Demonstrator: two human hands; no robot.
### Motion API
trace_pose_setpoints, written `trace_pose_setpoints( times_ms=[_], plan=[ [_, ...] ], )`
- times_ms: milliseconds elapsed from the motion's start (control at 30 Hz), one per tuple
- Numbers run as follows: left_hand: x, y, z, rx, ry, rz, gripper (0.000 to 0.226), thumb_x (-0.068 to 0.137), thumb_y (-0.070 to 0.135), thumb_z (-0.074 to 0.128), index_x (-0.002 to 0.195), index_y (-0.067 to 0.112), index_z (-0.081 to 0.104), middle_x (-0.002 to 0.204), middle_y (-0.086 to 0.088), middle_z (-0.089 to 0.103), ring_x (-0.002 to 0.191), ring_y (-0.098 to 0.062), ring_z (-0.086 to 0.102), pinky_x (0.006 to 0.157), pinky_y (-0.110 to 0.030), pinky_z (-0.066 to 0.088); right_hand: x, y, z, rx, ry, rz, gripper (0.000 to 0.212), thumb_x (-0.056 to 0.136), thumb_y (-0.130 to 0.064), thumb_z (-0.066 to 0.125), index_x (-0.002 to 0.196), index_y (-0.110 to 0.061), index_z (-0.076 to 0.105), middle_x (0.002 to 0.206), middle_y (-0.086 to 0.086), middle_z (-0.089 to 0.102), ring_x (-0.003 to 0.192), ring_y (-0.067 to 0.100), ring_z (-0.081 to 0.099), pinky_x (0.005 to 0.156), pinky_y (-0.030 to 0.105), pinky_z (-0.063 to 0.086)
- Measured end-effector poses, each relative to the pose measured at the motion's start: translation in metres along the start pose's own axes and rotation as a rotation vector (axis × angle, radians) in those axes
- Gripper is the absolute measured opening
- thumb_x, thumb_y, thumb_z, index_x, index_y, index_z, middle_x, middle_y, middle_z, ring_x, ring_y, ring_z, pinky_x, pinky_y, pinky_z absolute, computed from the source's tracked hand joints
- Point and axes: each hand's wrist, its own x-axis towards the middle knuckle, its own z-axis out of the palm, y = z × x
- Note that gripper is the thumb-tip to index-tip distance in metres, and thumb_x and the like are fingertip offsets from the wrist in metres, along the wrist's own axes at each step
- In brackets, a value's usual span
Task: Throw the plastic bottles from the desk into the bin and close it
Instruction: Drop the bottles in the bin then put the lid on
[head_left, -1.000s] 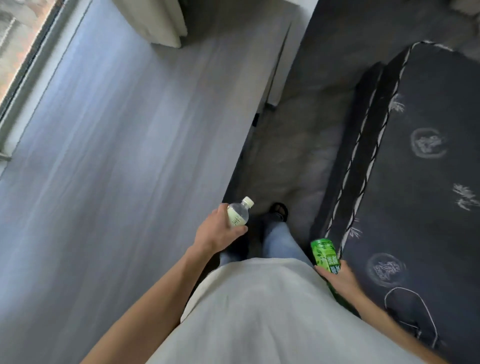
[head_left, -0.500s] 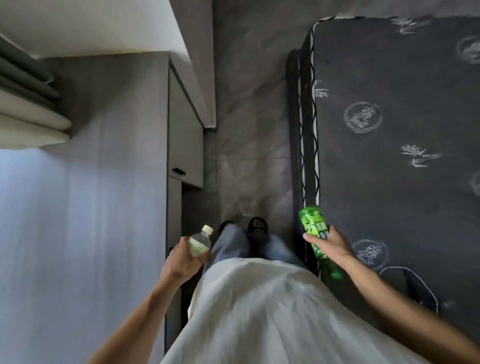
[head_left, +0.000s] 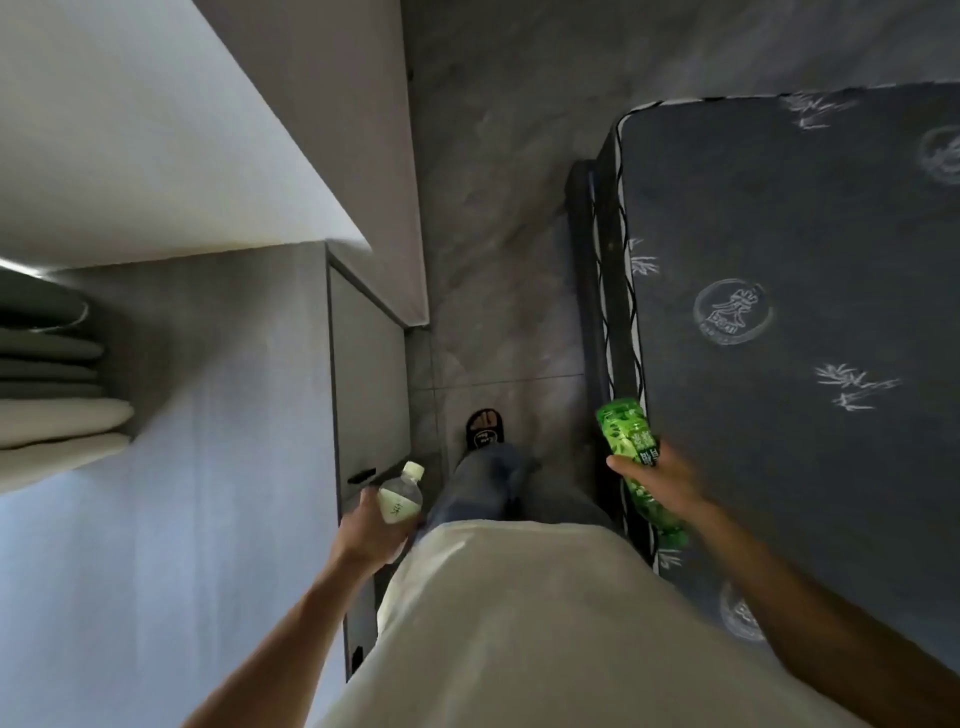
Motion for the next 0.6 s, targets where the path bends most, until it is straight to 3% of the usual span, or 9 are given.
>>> trace_pose_setpoints(
  times_ms=[100,200,367,433,533,600],
  plan=[
    [0.033,0.062,-0.036,-0.005,-0.008,0.057,0.077,0.069,0.063,0.079,0.13,0.026,0.05,0.093,0.003,0.066,0.08,-0.022,0.064,0.064,-0.031,0.052,0.007,-0.003,-0.012,0.016,0.025,0.052,0.041,0.077,-0.034,0.084,0.109,-0.013,0.069,0.096,0.011,0.071,0.091,0.028,0.067,0.077,0.032,0.047],
    [0.067,0.128,-0.07,-0.039,-0.02,0.141,0.072,0.072,0.06,0.08,0.128,0.027,0.049,0.099,0.003,0.064,0.087,-0.024,0.066,0.074,-0.037,0.059,0.016,-0.006,-0.027,0.04,0.065,0.121,0.049,0.077,-0.029,0.085,0.115,-0.005,0.063,0.101,0.018,0.07,0.09,0.03,0.065,0.078,0.034,0.047],
    [0.118,0.235,-0.114,-0.072,0.0,0.24,0.048,0.066,0.058,0.08,0.1,0.044,0.047,0.081,0.021,0.059,0.075,-0.004,0.061,0.06,-0.027,0.051,0.052,-0.016,-0.055,0.068,0.031,0.243,0.045,0.082,-0.02,0.081,0.113,0.006,0.06,0.099,0.024,0.068,0.089,0.034,0.067,0.074,0.037,0.051],
    [0.136,0.271,-0.128,-0.087,0.022,0.248,0.046,0.063,0.058,0.079,0.097,0.043,0.052,0.083,0.02,0.061,0.075,-0.006,0.063,0.062,-0.028,0.055,0.074,-0.031,-0.072,0.06,0.022,0.249,0.042,0.081,-0.024,0.082,0.108,0.004,0.065,0.089,0.019,0.07,0.079,0.029,0.067,0.067,0.031,0.049],
    [0.156,0.312,-0.144,-0.103,0.027,0.199,0.058,0.063,0.058,0.08,0.109,0.034,0.055,0.093,0.007,0.068,0.082,-0.016,0.069,0.071,-0.036,0.061,0.116,-0.066,-0.105,0.009,0.019,0.237,0.044,0.073,-0.04,0.085,0.095,-0.004,0.073,0.078,0.015,0.072,0.069,0.026,0.067,0.059,0.028,0.047],
    [0.166,0.328,-0.152,-0.085,0.033,0.168,0.06,0.067,0.056,0.083,0.112,0.029,0.054,0.098,0.001,0.071,0.079,-0.014,0.068,0.069,-0.033,0.058,0.146,-0.098,-0.126,0.02,0.013,0.236,0.042,0.075,-0.036,0.086,0.098,-0.003,0.072,0.082,0.018,0.073,0.07,0.025,0.067,0.062,0.033,0.052]
  ],
)
